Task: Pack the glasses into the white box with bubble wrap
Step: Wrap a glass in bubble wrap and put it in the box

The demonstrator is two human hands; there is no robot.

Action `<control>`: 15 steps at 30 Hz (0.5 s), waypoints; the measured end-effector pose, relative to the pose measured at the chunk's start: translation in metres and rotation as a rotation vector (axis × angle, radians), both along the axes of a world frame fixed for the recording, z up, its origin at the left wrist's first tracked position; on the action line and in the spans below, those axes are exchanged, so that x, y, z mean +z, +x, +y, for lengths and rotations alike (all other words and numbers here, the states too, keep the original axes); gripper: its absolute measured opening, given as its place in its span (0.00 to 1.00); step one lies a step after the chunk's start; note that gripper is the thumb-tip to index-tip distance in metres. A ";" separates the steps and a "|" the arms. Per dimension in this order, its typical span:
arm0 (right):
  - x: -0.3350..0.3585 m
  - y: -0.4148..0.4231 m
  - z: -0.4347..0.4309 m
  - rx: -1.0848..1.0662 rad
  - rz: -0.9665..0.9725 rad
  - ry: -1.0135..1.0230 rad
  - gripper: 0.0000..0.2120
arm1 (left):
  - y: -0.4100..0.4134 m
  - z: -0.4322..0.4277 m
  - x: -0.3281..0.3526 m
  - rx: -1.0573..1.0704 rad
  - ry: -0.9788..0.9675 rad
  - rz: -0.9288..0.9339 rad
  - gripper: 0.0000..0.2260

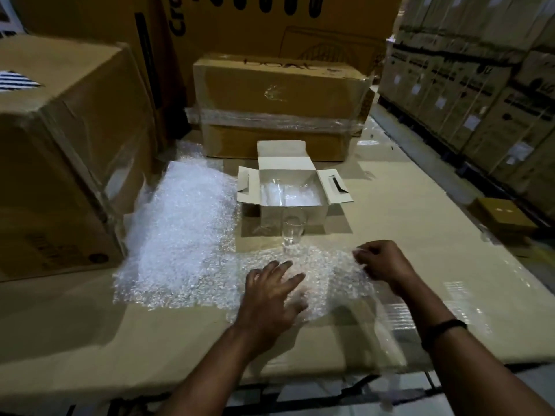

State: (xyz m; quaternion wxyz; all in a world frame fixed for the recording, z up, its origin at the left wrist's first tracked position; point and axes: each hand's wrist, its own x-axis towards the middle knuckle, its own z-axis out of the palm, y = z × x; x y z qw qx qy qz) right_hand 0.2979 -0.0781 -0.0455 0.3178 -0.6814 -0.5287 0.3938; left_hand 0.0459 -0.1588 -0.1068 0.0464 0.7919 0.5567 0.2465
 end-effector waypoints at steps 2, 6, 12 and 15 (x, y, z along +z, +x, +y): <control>-0.001 0.025 0.010 0.003 -0.067 0.003 0.08 | 0.019 0.000 0.003 -0.030 -0.153 0.149 0.29; -0.007 0.051 0.019 0.002 -0.090 -0.038 0.10 | 0.046 0.002 0.006 -0.043 -0.305 0.287 0.31; -0.007 0.062 0.016 0.028 -0.091 -0.009 0.06 | 0.063 0.005 0.004 0.053 -0.422 0.329 0.31; 0.007 0.050 0.007 0.099 -0.148 0.115 0.06 | 0.051 0.001 0.013 0.137 -0.263 0.168 0.32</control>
